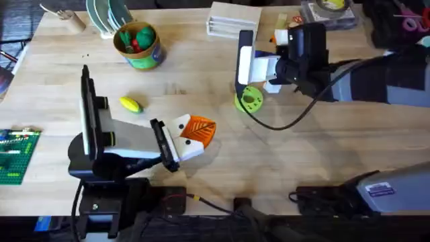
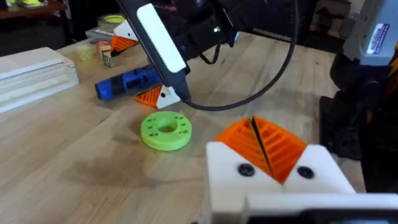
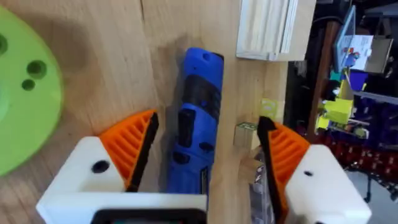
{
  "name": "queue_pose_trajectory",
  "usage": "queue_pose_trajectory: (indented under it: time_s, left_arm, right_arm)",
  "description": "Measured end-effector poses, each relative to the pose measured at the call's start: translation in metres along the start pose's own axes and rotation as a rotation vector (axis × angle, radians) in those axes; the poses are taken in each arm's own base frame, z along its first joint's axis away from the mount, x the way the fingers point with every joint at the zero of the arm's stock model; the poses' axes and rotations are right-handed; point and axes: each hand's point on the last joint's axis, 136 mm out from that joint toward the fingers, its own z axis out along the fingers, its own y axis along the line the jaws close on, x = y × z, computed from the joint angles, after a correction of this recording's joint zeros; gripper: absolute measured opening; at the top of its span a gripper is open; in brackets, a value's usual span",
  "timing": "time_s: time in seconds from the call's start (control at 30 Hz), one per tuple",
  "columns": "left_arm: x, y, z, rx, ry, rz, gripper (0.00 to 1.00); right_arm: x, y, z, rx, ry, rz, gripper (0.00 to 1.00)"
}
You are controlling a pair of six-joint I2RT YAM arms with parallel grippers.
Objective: Pick up the gripper from the table and insert it into the empty holder that is missing its gripper. Then pick up a screw, insert it into the mounting hole, and use the screwdriver to tighten it. Finally, clean up the table by picking up the vegetable and placing it into the bucket.
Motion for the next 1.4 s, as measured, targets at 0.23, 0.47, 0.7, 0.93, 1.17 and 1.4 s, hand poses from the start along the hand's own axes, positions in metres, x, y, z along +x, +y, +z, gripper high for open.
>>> queue_pose_trajectory:
  time_s: [0.23, 0.47, 0.7, 0.93, 1.17, 1.4]
  left_arm:
    - [0.000, 0.000, 0.000, 0.000, 0.000, 0.003, 0.528]
    - [0.000, 0.000, 0.000, 0.000, 0.000, 0.000, 0.154]
    - [0.000, 0.000, 0.000, 0.000, 0.000, 0.005, 0.567]
    - [0.000, 0.000, 0.000, 0.000, 0.000, 0.003, 0.993]
    - [-0.002, 0.004, 0.000, -0.026, -0.004, 0.014, 0.994]
    - [-0.044, 0.039, -0.013, -0.309, -0.045, 0.058, 0.993]
  right_arm:
    - [-0.004, 0.006, -0.010, -0.031, -0.005, 0.180, 0.991]
    - [-0.012, -0.025, -0.049, 0.033, -0.053, 0.402, 0.991]
    - [-0.017, -0.056, -0.092, 0.110, -0.119, 0.578, 0.991]
    - [-0.023, -0.086, -0.129, 0.196, -0.215, 0.727, 0.991]
    - [-0.023, -0.090, -0.141, 0.202, -0.241, 0.807, 0.991]
    - [-0.021, -0.081, -0.141, 0.162, -0.223, 0.866, 0.991]
